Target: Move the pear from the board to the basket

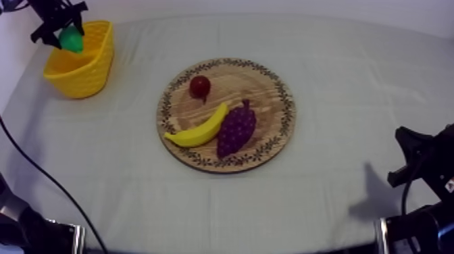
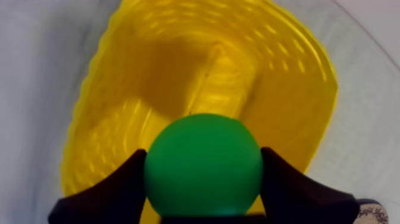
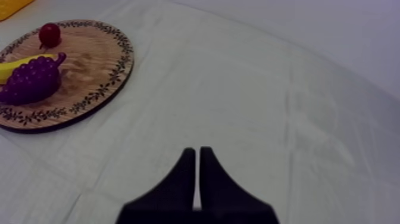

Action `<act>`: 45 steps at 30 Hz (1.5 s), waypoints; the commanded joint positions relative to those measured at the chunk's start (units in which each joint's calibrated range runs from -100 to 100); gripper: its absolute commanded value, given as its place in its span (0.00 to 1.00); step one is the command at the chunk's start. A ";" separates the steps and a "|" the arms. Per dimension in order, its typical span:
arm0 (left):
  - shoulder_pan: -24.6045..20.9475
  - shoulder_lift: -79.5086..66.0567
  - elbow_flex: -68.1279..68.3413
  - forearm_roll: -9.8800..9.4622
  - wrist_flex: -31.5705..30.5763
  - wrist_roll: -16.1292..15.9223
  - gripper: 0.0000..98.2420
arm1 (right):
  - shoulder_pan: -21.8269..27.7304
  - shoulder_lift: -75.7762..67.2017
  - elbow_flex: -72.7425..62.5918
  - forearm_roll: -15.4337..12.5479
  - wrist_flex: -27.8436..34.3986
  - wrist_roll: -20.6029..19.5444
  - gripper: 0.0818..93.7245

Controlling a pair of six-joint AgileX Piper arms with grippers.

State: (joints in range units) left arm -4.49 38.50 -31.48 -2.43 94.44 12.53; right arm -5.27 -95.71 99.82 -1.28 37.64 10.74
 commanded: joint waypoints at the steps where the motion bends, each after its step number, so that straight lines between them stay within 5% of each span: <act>1: -0.01 3.07 -1.21 0.24 0.02 -0.02 0.64 | -0.01 -0.04 -0.05 -0.01 0.02 -0.02 0.00; 25: -0.77 7.17 -1.49 1.47 -3.35 0.28 0.97 | -0.01 -0.04 -0.05 -0.01 0.02 -0.03 0.00; 45: 1.98 -12.61 12.65 1.20 -4.82 0.71 0.57 | -0.01 -0.04 -0.05 -0.01 0.02 -0.05 0.00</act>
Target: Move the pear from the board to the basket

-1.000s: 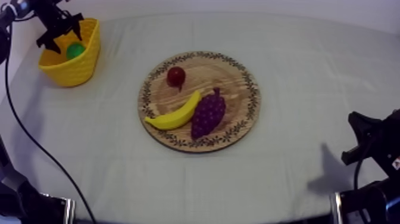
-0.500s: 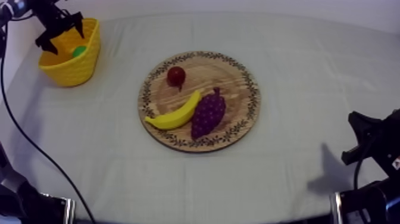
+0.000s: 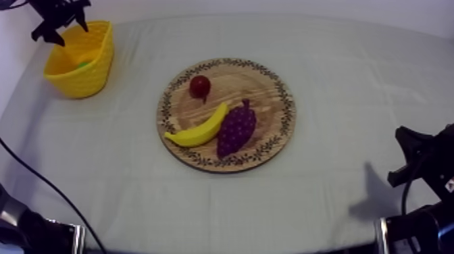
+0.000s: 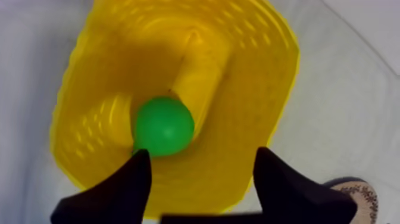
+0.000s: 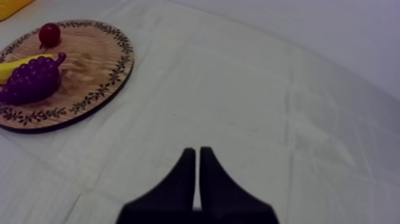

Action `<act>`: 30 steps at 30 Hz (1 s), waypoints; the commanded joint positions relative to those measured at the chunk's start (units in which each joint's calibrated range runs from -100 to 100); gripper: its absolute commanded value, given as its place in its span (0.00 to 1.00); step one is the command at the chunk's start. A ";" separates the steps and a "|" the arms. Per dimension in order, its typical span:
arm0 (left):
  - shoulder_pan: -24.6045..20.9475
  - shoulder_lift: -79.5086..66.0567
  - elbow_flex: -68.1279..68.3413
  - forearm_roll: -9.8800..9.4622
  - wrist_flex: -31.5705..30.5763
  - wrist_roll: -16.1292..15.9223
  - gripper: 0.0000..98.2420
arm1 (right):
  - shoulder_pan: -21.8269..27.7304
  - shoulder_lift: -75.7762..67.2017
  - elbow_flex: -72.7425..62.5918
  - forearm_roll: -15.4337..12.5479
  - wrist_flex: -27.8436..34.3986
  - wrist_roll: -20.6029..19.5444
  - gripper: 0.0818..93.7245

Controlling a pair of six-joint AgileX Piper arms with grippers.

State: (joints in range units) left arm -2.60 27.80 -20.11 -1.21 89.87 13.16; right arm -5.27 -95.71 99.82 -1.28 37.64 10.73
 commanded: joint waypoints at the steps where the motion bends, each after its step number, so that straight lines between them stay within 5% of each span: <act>1: 0.27 -3.16 2.31 -0.12 -0.49 0.18 0.54 | -0.01 -0.04 -0.05 -0.01 0.02 -0.03 0.00; 20: 2.65 -32.13 27.85 -2.35 -10.26 -0.65 0.07 | -0.01 -0.04 -0.05 -0.01 0.02 -0.01 0.00; 30: 5.45 -45.66 42.30 -3.49 -18.95 -11.10 0.00 | -0.01 -0.04 -0.05 -0.01 0.02 -0.01 0.00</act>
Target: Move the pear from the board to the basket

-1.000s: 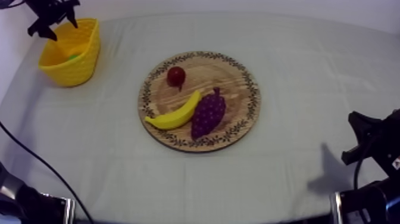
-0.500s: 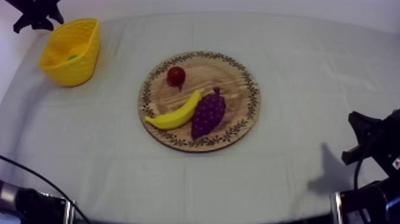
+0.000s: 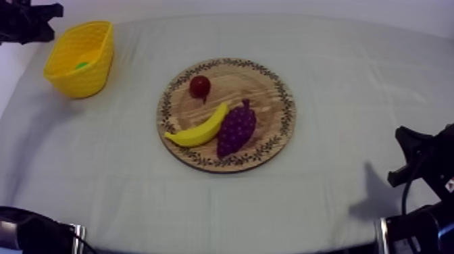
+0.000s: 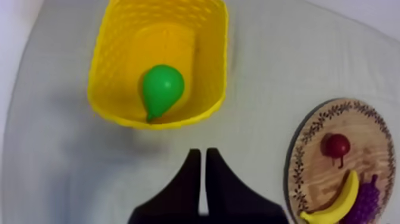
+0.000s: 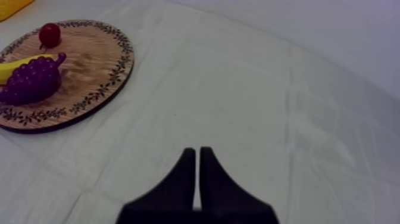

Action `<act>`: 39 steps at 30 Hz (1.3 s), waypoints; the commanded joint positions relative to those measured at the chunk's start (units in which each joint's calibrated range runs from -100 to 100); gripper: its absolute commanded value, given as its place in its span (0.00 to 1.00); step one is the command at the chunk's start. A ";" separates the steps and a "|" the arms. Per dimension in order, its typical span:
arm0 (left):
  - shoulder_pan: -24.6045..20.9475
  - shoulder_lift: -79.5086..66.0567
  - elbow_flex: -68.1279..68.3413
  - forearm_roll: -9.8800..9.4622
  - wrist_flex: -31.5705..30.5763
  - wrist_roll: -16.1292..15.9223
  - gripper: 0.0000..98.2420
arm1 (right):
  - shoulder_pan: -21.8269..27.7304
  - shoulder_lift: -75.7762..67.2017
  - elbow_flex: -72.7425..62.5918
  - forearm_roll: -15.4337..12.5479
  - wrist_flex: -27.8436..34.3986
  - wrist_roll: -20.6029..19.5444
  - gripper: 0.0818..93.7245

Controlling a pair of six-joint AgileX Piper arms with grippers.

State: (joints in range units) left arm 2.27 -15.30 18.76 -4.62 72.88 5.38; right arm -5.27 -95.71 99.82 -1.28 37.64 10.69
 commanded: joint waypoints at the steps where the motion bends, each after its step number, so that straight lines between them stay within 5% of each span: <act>1: 0.82 -3.94 4.94 -0.14 -3.15 -3.91 0.00 | -0.01 -0.04 -0.05 -0.01 0.02 0.03 0.00; 13: 3.04 -21.18 23.15 1.28 -13.56 -9.60 0.00 | -0.01 -0.04 -0.05 -0.01 0.02 0.01 0.00; 29: 3.89 -47.62 44.03 7.36 -19.06 -20.19 0.00 | -0.01 -0.04 -0.05 -0.01 0.02 0.02 0.00; 39: 2.80 -62.30 57.38 13.01 -20.77 -25.63 0.00 | -0.01 -0.04 -0.05 -0.01 0.02 0.00 0.00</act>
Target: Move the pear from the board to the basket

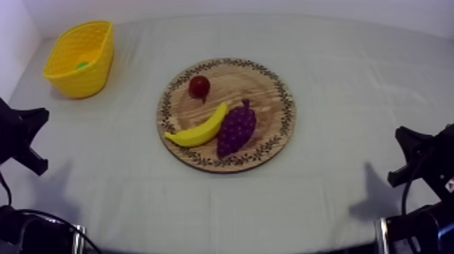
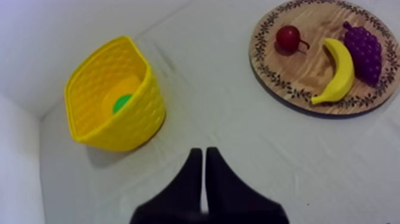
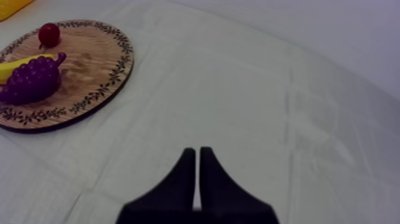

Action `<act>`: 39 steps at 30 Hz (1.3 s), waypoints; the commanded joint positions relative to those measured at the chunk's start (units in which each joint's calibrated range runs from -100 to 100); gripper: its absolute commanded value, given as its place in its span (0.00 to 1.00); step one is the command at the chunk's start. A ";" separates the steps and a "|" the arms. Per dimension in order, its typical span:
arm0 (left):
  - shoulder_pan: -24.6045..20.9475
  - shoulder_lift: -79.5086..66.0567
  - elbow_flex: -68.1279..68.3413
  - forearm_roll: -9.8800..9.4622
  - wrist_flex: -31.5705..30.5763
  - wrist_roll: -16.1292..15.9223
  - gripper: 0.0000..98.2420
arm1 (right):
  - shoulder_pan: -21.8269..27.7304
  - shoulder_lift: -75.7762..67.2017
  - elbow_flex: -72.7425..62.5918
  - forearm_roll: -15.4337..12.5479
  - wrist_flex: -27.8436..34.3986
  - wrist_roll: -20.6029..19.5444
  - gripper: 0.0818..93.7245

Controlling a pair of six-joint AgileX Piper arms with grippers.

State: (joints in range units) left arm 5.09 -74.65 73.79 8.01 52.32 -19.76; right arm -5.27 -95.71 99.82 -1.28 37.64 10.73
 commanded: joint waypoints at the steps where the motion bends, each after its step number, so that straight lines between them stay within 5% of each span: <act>1: -0.04 -4.32 3.71 0.70 -0.50 -0.52 0.00 | -0.01 -0.04 -0.05 -0.01 0.02 -0.04 0.00; 13: -1.20 -18.38 16.88 1.59 -3.74 2.21 0.00 | -0.01 -0.04 -0.05 -0.01 0.02 -0.02 0.00; 24: -1.65 -25.06 20.43 -1.43 -4.33 5.99 0.00 | -0.01 -0.04 -0.05 -0.01 0.02 -0.04 0.00; 27: -1.65 -25.25 21.89 -3.05 -8.17 10.03 0.00 | -0.01 -0.04 -0.05 -0.01 0.02 -0.05 0.00; 33: -1.60 -25.34 25.40 -9.11 -18.63 25.33 0.00 | -0.01 -0.04 -0.05 -0.01 0.02 -0.03 0.00; 39: -1.59 -25.35 25.92 -10.23 -20.18 29.14 0.00 | -0.01 -0.04 -0.05 -0.01 0.02 -0.04 0.00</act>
State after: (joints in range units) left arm 3.48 -100.00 99.63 -2.17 31.99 4.96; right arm -5.27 -95.71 99.82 -1.28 37.64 10.72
